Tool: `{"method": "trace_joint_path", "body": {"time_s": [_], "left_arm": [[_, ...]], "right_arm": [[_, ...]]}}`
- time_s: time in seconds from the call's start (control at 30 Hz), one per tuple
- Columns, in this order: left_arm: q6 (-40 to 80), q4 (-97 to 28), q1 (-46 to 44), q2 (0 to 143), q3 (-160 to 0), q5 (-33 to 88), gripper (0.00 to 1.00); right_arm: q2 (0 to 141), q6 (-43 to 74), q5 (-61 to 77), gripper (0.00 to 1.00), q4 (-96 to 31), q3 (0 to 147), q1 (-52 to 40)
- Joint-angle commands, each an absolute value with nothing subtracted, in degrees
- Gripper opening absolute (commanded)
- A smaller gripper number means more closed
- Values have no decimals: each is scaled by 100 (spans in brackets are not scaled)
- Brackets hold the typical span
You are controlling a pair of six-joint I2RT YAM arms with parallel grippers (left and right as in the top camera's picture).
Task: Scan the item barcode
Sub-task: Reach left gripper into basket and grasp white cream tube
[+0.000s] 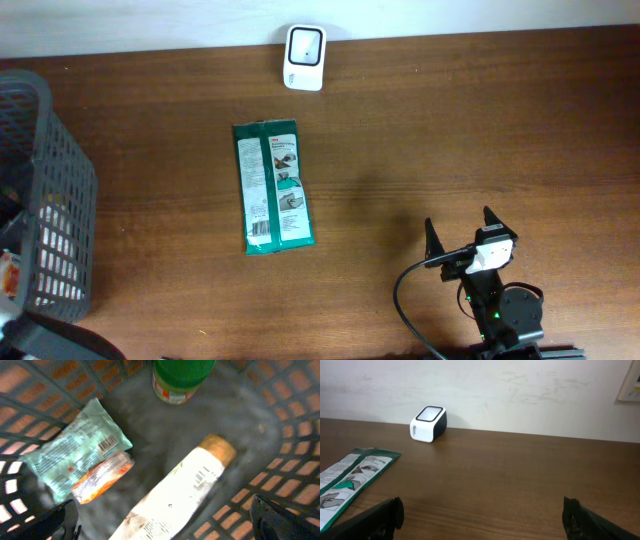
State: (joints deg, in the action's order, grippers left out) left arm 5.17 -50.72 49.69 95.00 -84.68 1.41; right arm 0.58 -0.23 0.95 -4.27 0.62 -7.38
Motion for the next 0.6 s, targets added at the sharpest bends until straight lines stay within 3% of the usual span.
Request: {"method": "trace_joint_path", "body": {"time_s": [0.0, 0.17, 0.3, 0.47, 0.57], "left_arm": [[-93, -4969, 5017, 9920, -8329, 108, 100], [-1039, -5019, 4989, 10665, -8313, 432, 94], [-1369, -5100, 4965, 10960, -8191, 515, 74], [-1406, -4665, 4950, 10993, -7675, 517, 73], [-1406, -4348, 4950, 10993, -7319, 611, 64]], "right_arm": [[19, -62, 126, 98, -451, 32, -709], [19, -60, 126, 98, -451, 32, -709], [19, -62, 126, 98, -451, 32, -709], [19, -62, 126, 98, -451, 32, -709], [19, -62, 126, 98, -451, 32, -709]]}}
